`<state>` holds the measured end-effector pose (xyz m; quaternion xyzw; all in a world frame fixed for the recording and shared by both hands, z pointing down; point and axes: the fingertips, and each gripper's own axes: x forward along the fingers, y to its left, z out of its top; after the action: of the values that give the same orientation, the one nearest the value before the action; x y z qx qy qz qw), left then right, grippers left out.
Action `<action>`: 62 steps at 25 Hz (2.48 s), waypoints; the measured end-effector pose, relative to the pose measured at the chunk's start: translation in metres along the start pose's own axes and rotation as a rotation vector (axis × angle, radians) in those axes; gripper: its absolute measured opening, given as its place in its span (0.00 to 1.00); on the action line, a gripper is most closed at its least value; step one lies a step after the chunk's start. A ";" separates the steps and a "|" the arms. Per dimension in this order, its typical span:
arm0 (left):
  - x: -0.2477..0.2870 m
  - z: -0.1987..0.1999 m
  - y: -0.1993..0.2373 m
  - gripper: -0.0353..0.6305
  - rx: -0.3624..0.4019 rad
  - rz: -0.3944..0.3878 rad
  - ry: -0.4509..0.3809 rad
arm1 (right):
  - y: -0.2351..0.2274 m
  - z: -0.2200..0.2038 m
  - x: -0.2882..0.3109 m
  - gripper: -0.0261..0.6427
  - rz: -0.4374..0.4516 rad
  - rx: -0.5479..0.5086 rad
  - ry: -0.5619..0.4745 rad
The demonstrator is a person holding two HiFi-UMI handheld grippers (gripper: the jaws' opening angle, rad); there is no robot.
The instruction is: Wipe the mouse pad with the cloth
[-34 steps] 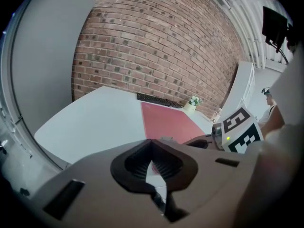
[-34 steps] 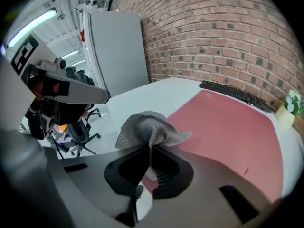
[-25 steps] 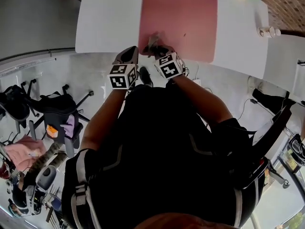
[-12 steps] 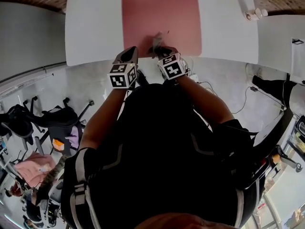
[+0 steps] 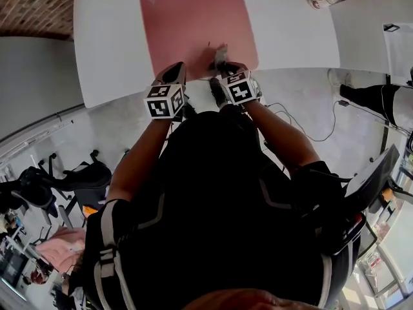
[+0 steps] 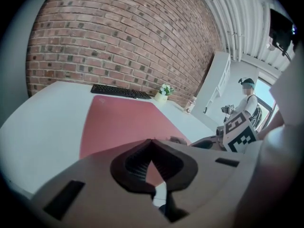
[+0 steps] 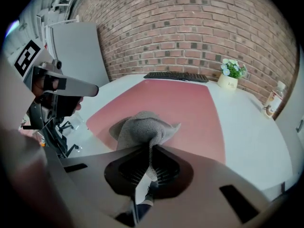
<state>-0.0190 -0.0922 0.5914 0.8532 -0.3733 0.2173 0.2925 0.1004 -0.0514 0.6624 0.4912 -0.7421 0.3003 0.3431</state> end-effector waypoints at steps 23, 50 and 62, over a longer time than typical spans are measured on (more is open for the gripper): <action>-0.030 0.016 0.012 0.06 -0.014 -0.022 -0.084 | -0.073 0.002 -0.068 0.08 -0.192 0.104 -0.048; -0.084 0.011 0.119 0.06 -0.233 0.364 -0.095 | 0.128 0.123 0.092 0.08 0.381 -0.451 0.026; -0.033 0.025 0.086 0.06 -0.167 0.239 -0.059 | 0.041 0.104 0.072 0.08 0.233 -0.286 0.014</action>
<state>-0.1011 -0.1394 0.5822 0.7813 -0.4975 0.1938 0.3232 0.0194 -0.1561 0.6552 0.3460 -0.8267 0.2331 0.3775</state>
